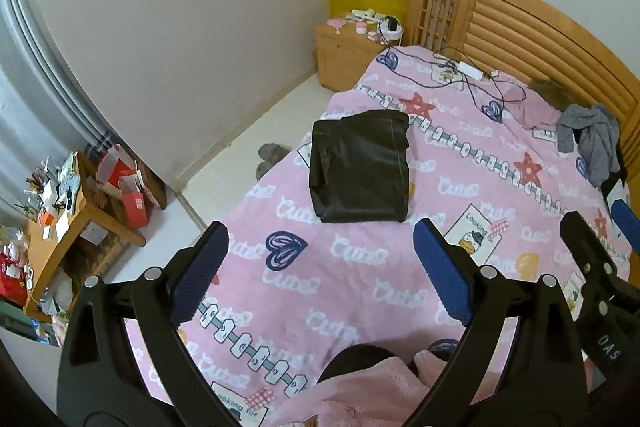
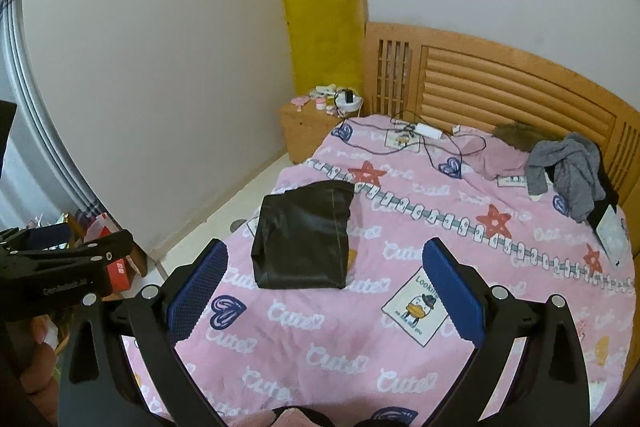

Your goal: Fold large clothes

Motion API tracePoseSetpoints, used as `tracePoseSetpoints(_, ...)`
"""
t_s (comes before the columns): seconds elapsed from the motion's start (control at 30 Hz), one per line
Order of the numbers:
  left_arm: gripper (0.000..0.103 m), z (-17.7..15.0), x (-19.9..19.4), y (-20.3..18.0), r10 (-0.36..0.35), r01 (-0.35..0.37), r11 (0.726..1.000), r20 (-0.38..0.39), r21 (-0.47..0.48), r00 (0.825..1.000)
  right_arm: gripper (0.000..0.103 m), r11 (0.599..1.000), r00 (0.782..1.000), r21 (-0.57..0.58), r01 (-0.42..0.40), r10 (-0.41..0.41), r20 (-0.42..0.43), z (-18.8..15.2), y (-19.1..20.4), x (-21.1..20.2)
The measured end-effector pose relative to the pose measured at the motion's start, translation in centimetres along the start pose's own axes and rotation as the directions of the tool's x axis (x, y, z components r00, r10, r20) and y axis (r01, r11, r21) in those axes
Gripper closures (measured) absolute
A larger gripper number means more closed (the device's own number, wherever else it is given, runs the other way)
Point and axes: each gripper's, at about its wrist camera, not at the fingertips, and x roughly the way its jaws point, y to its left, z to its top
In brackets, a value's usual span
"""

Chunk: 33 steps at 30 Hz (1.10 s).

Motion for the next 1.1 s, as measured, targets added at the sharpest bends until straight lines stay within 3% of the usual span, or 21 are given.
tracePoseSetpoints(0.73,0.011,0.9,1.7,-1.0,-0.027,0.026,0.999,-0.062,-0.019,0.998,0.008,1.0,0.997,0.016,-0.019,0.021,-0.078,1.0,-1.1,3.3)
tracePoseSetpoints(1.1,0.011,0.1,1.6,-1.0,-0.007,0.005,1.0,-0.084,-0.025,0.996,0.008,0.999,0.994,0.021,-0.026,0.028,-0.103,1.2,-1.0,4.5)
